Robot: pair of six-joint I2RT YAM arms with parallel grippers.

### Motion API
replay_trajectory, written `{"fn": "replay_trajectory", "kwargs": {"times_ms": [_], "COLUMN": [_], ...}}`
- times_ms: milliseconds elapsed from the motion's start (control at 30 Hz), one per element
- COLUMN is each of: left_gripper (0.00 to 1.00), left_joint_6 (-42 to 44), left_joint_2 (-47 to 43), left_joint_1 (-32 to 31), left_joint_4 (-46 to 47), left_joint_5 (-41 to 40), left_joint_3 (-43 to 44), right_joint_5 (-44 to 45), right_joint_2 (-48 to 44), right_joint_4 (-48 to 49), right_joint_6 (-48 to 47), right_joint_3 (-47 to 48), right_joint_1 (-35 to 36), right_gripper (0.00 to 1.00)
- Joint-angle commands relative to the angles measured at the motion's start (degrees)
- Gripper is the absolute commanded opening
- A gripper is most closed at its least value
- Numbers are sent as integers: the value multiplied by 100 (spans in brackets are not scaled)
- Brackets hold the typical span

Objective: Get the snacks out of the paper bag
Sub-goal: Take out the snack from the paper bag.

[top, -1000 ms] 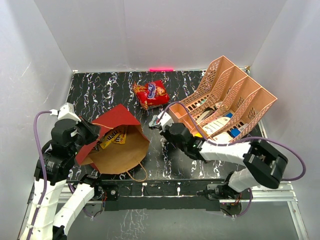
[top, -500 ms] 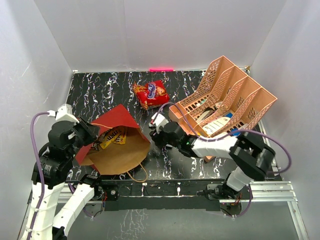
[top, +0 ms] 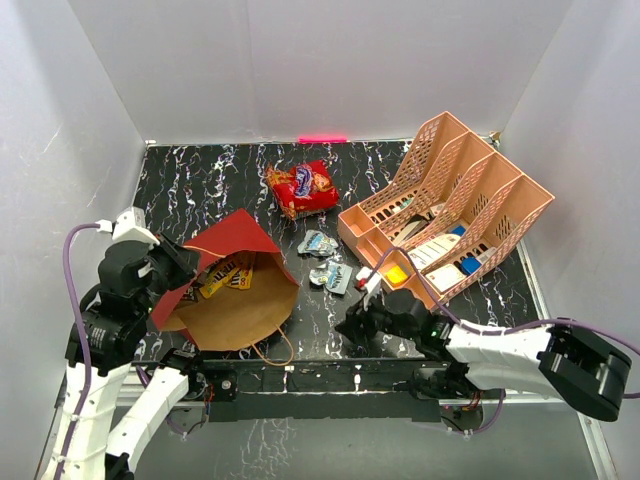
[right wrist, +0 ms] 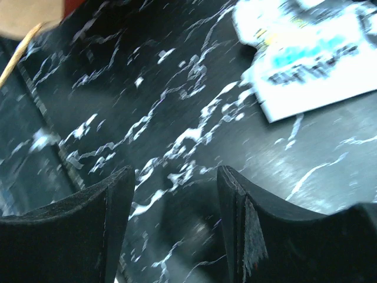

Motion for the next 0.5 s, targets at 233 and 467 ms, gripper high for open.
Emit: {"fn": "replay_trajectory", "kwargs": {"times_ms": [233, 467], "left_gripper": [13, 13], "left_joint_6": [0, -34], "left_joint_2": [107, 51], "left_joint_1": [-17, -16], "left_joint_4": [126, 1], "left_joint_5": [24, 9], "left_joint_3": [-10, 58], "right_joint_5": [-815, -342], "right_joint_2": [165, 1727], "right_joint_4": [426, 116], "right_joint_6": [-1380, -2644], "right_joint_3": [1561, 3205], "right_joint_1": [1199, 1421], "right_gripper": [64, 65]}}
